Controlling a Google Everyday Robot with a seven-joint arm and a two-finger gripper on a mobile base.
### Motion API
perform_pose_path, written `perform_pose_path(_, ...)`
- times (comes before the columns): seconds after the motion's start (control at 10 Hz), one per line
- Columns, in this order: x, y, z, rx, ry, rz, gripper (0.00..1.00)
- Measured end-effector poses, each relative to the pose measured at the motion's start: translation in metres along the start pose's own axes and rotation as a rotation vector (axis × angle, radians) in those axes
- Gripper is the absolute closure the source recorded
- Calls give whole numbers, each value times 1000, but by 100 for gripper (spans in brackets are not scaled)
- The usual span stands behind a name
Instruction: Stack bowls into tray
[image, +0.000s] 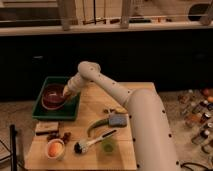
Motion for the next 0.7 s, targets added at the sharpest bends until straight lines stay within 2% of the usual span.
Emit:
perform_pose_path(0.1,0,0,3,1,-15,-3,44)
perform_pose_path(0.2,0,-1,5,2,-20,-4,40)
perform_pose_path(0.3,1,2,6,4,-35,-3,20)
perform_pose_path(0.7,1,3,7,5,-62,-5,20)
